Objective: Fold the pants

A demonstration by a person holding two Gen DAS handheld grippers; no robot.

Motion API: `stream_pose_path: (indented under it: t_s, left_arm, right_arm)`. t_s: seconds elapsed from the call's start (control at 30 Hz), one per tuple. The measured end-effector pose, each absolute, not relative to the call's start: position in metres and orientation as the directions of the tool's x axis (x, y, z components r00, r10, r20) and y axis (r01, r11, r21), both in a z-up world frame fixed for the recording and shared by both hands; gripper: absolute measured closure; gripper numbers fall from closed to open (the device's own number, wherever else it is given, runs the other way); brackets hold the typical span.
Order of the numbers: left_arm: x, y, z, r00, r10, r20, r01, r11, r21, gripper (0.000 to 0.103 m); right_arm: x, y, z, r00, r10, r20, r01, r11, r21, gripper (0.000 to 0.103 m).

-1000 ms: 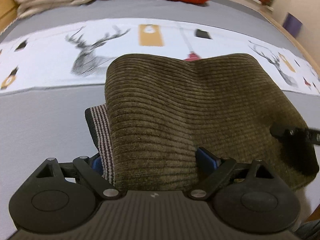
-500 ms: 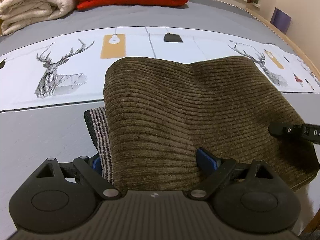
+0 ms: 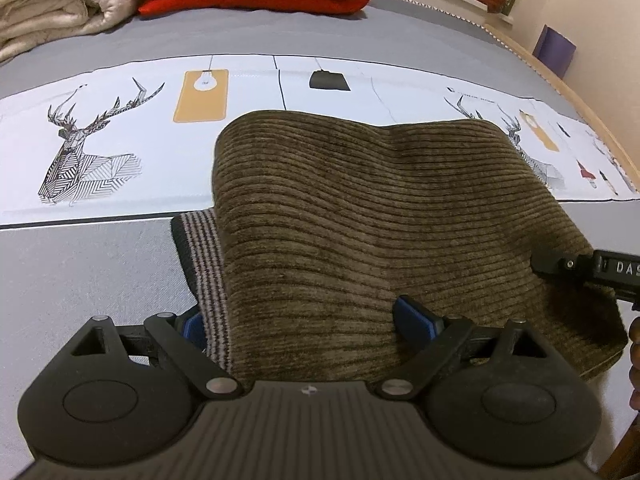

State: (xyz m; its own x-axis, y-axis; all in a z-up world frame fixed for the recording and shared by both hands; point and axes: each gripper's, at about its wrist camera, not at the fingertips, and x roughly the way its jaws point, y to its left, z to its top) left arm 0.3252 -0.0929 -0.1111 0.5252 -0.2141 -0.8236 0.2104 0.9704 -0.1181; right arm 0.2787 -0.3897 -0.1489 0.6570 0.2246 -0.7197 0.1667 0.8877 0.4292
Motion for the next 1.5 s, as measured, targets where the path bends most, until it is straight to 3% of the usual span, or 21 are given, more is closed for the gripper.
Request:
stream_pose_path:
  t_s: [0.03,0.17,0.27,0.4,0.53,0.67,0.87,1.03,1.17,1.23,1.37,1.5]
  left_arm:
    - [0.324,-0.091,-0.108,0.531,-0.209,-0.821,0.209,0.971,-0.113,0.009]
    - [0.317,-0.083,-0.091,0.570,-0.194,-0.798,0.207,0.974,-0.089,0.007]
    - [0.298,-0.088,-0.071,0.686,-0.124,-0.717,0.224,0.973,0.046,0.000]
    - [0.265,-0.096,-0.054,0.752,-0.191,-0.631,0.330,0.938,0.109,0.000]
    - [0.238,-0.111,-0.063,0.732,-0.268,-0.627,0.427,0.897,0.115,0.000]
    - [0.228,-0.137,-0.109,0.679,-0.189,-0.709,0.494,0.833,0.251,0.000]
    - [0.220,-0.118,-0.121,0.689,-0.232,-0.687,0.480,0.856,0.192,0.000]
    - [0.229,-0.114,-0.089,0.668,-0.257,-0.699,0.461,0.880,0.117,0.000]
    - [0.258,-0.114,-0.054,0.721,-0.305,-0.622,0.416,0.908,0.037,0.000]
    - [0.284,-0.120,-0.050,0.733,-0.270,-0.625,0.374,0.927,0.038,0.000]
    - [0.338,-0.120,-0.073,0.682,-0.213,-0.699,0.300,0.954,0.002,0.000]
    - [0.364,-0.097,-0.103,0.631,-0.156,-0.760,0.213,0.977,-0.024,0.000]
  right_arm:
    - [0.277,-0.388,-0.147,0.653,0.210,-0.728,0.168,0.897,0.409,0.057]
    - [0.258,-0.386,-0.129,0.673,0.124,-0.729,0.155,0.940,0.303,0.052]
    - [0.236,-0.386,-0.112,0.711,0.082,-0.698,0.124,0.963,0.240,0.049]
    - [0.211,-0.386,-0.103,0.728,0.103,-0.678,0.092,0.965,0.245,0.048]
    - [0.198,-0.368,-0.113,0.724,0.112,-0.680,0.028,0.981,0.192,0.050]
    - [0.188,-0.335,-0.142,0.694,0.027,-0.719,-0.083,0.996,-0.043,0.051]
    - [0.171,-0.319,-0.150,0.746,-0.017,-0.666,-0.134,0.975,-0.175,0.050]
    - [0.183,-0.327,-0.123,0.737,0.010,-0.675,-0.089,0.993,-0.083,0.051]
    - [0.215,-0.330,-0.087,0.815,0.025,-0.580,-0.043,0.999,-0.018,0.049]
    - [0.244,-0.330,-0.077,0.838,-0.014,-0.546,0.019,1.000,0.003,0.047]
    - [0.320,-0.342,-0.082,0.781,0.019,-0.624,0.112,0.979,0.170,0.047]
    - [0.371,-0.342,-0.117,0.711,-0.084,-0.698,0.225,0.968,0.113,0.047]
